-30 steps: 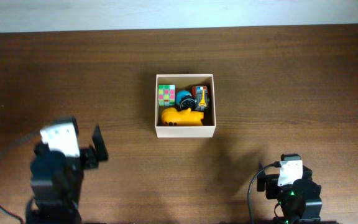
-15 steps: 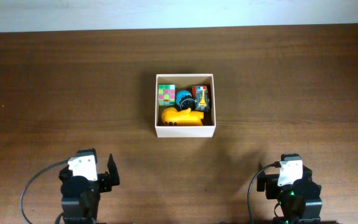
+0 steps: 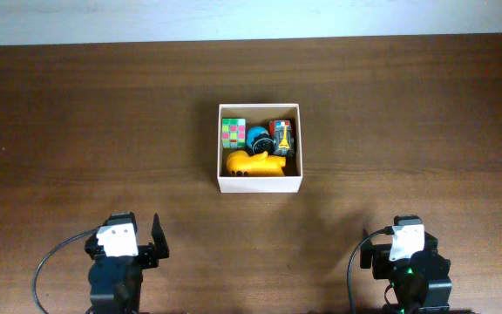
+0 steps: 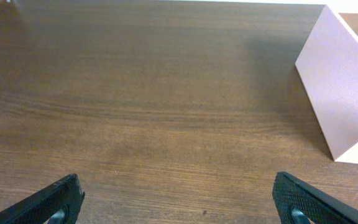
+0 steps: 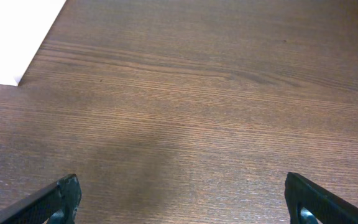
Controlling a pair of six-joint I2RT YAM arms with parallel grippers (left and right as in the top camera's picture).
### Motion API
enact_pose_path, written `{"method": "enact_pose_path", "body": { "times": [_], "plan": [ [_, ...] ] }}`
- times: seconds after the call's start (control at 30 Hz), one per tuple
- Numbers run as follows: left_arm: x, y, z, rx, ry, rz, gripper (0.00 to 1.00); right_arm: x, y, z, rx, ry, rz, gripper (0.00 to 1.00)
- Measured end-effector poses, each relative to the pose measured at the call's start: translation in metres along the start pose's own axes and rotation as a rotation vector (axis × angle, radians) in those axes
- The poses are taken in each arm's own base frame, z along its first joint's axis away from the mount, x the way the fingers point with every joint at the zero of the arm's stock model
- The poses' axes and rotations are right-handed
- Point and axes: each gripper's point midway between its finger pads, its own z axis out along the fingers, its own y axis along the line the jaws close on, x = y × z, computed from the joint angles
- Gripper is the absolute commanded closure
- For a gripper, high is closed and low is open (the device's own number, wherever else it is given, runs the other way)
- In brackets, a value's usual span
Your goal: Pack container
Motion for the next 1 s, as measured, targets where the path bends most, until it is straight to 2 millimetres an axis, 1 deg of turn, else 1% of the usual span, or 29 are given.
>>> {"method": "enact_pose_path", "body": {
  "times": [0.17,1.0],
  "plan": [
    [-0.0061,0.0000,-0.0026,0.002,-0.033,-0.004,0.01,0.0001,0.0000,0.0001,0.000,0.000,0.000,0.01],
    [-0.0062,0.0001,-0.0026,0.001,-0.033,-0.004,0.01,0.0001,0.0000,0.0001,0.000,0.000,0.000,0.02]
  ]
}}
